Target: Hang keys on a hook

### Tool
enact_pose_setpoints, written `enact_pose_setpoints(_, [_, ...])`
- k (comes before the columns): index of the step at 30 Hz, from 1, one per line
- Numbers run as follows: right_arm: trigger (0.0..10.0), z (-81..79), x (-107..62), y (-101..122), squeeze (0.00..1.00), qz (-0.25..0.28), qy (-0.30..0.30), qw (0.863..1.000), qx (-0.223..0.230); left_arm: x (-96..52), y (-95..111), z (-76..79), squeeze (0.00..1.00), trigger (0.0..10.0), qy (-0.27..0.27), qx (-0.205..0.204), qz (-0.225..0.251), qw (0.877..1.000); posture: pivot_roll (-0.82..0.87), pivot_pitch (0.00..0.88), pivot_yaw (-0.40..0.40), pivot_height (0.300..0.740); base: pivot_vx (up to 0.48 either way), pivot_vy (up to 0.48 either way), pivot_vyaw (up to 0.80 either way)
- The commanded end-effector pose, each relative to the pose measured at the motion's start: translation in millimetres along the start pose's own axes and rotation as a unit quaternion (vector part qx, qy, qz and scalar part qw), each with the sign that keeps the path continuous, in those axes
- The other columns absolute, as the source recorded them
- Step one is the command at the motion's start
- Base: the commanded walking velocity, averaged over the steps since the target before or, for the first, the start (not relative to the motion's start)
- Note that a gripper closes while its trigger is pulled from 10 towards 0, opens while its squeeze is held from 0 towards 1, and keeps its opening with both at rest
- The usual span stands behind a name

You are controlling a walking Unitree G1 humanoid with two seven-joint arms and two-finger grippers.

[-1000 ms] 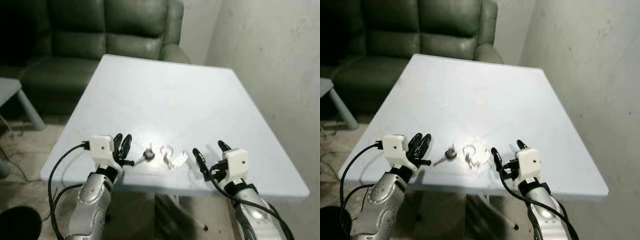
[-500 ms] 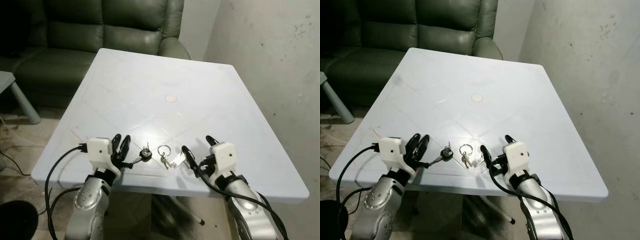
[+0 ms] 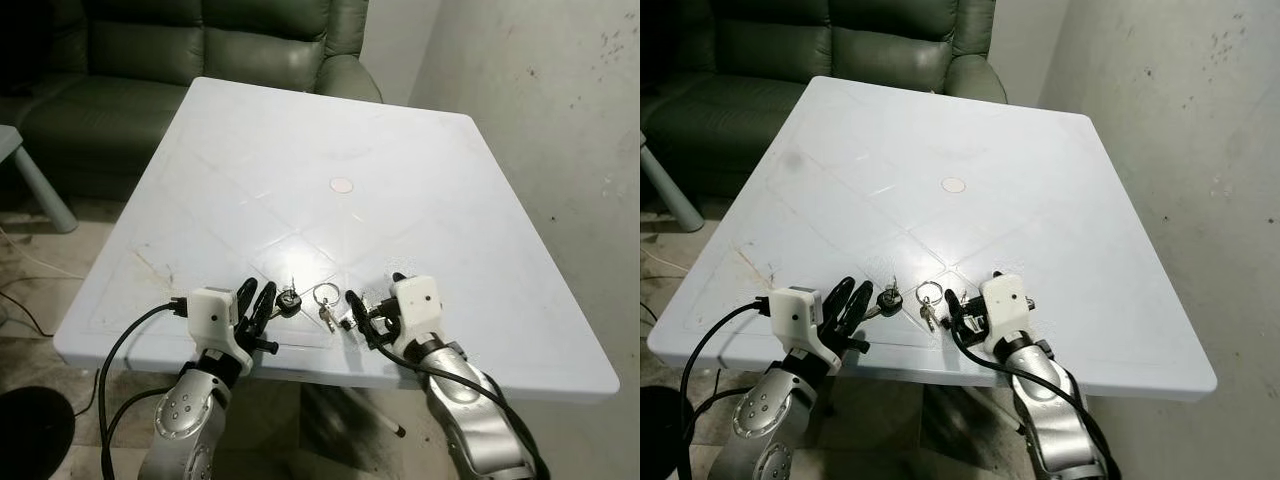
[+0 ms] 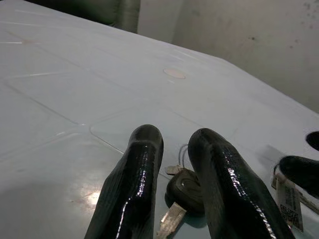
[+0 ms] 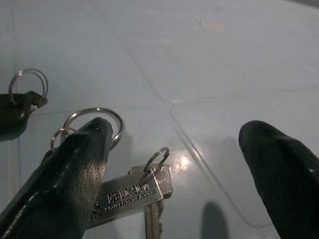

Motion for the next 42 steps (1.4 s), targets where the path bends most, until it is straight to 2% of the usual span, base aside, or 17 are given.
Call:
enact_pose_setpoints(1, [10.0, 2.7, 2.6, -1, 0.0, -0.013, -0.015, 1.0, 0.009, -0.5, 0, 11.7, 0.0, 10.0, -0.024, 0.006, -0.002, 1.0, 0.03, 0.111, -0.132, 0.74, 0.0, 0.0, 0.0])
enact_pose_setpoints(6, [10.0, 1.7, 4.0, -1, 0.0, -0.02, -0.025, 0.999, 0.023, -0.2, 1, 15.9, 0.0, 10.0, -0.028, -0.009, -0.001, 1.0, 0.03, 0.111, -0.132, 0.74, 0.0, 0.0, 0.0])
enact_pose_setpoints(7, [8.0, 0.8, 3.9, -1, 0.0, -0.021, -0.025, 0.999, 0.025, 0.0, 1, 16.6, 0.0, 10.0, -0.029, -0.01, 0.0, 1.0, 0.03, 0.111, -0.132, 0.74, 0.0, 0.0, 0.0])
enact_pose_setpoints(9, [8.0, 0.0, 3.7, -1, 0.0, -0.022, -0.025, 0.999, 0.024, 0.0, 1, 17.1, 0.0, 10.0, -0.029, -0.01, 0.0, 1.0, 0.03, 0.113, -0.13, 0.74, 0.0, 0.0, 0.0])
enact_pose_setpoints(10, [5.3, -0.4, 3.4, -1, 0.0, -0.022, -0.027, 0.999, 0.024, 0.2, 2, 17.6, 0.0, 10.0, -0.03, -0.01, 0.0, 1.0, 0.03, 0.113, -0.13, 0.74, 0.0, 0.0, 0.0])
enact_pose_setpoints(11, [2.0, -0.9, 2.9, -1, 0.0, -0.025, -0.03, 0.999, 0.027, 0.4, 2, 18.0, 0.0, 10.0, -0.03, -0.01, 0.0, 0.999, 0.03, 0.113, -0.13, 0.74, 0.0, 0.0, 0.0])
enact_pose_setpoints(13, [2.4, -1.3, 2.6, -1, 0.0, -0.028, -0.033, 0.999, 0.029, 0.6, 2, 18.3, 0.0, 10.0, -0.031, -0.01, 0.0, 0.999, 0.03, 0.113, -0.13, 0.74, 0.0, 0.0, 0.0])
enact_pose_setpoints(14, [0.8, -1.6, 2.2, -1, 0.0, -0.03, -0.035, 0.998, 0.031, 0.9, 2, 18.3, 0.0, 10.0, -0.031, -0.01, 0.001, 0.999, 0.03, 0.113, -0.13, 0.74, 0.0, 0.0, 0.0])
enact_pose_setpoints(15, [0.0, -1.8, 1.7, -2, 0.0, -0.033, -0.037, 0.998, 0.033, 1.0, 2, 18.4, 0.0, 10.0, -0.031, -0.01, 0.0, 0.999, 0.02, 0.115, -0.128, 0.74, 0.0, 0.0, 0.0])
enact_pose_setpoints(33, [0.0, -4.0, -2.6, -6, 0.0, -0.044, -0.034, 0.998, 0.038, 1.4, 3, 18.5, 0.0, 10.0, -0.027, -0.01, 0.001, 1.0, 0.03, 0.119, -0.131, 0.74, 0.0, 0.0, 0.0])
enact_pose_setpoints(35, [0.3, -4.4, -2.8, -5, 0.0, -0.043, -0.035, 0.998, 0.037, 1.4, 3, 18.4, 0.0, 10.0, -0.027, -0.01, 0.001, 1.0, 0.03, 0.12, -0.133, 0.74, 0.0, 0.0, 0.0])
enact_pose_setpoints(36, [3.4, -4.9, -2.9, -5, 0.0, -0.043, -0.034, 0.998, 0.04, 1.3, 3, 18.5, 0.0, 10.0, -0.027, -0.009, 0.001, 1.0, 0.03, 0.121, -0.132, 0.74, 0.0, 0.0, 0.0])
enact_pose_setpoints(37, [7.4, -5.3, -3.1, -4, 0.0, -0.044, -0.034, 0.998, 0.043, 1.3, 3, 18.5, 0.0, 10.0, -0.027, -0.009, 0.0, 1.0, 0.03, 0.121, -0.132, 0.74, 0.0, 0.0, 0.0])
enact_pose_setpoints(38, [7.4, -5.3, -3.1, -4, 0.0, -0.044, -0.034, 0.998, 0.043, 1.3, 3, 18.5, 0.0, 10.0, -0.027, -0.009, 0.0, 1.0, 0.03, 0.121, -0.132, 0.74, 0.0, 0.0, 0.0])
enact_pose_setpoints(39, [10.0, -6.3, -2.9, -4, 0.0, -0.044, -0.031, 0.997, 0.048, 1.2, 3, 18.6, 0.0, 10.0, -0.026, -0.009, 0.0, 1.0, 0.03, 0.12, -0.132, 0.74, 0.0, 0.0, 0.0])
enact_pose_setpoints(42, [10.0, -8.7, -2.5, -3, 0.0, -0.045, -0.023, 0.997, 0.056, 0.9, 3, 18.7, 0.0, 10.0, -0.026, -0.008, 0.0, 1.0, 0.03, 0.12, -0.132, 0.74, 0.0, 0.0, 0.0])
Point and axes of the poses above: a point about 5 cm out from each wrist's last joint towards the gripper, its own x axis pointing out of the wrist towards the gripper, its own y axis along the axis of the wrist's last joint, z = x × y, the point moved 4 cm from there along x, pointing out of the wrist towards the gripper, and after that the axes turned 8 degrees about -x, right-handed, at the moved point
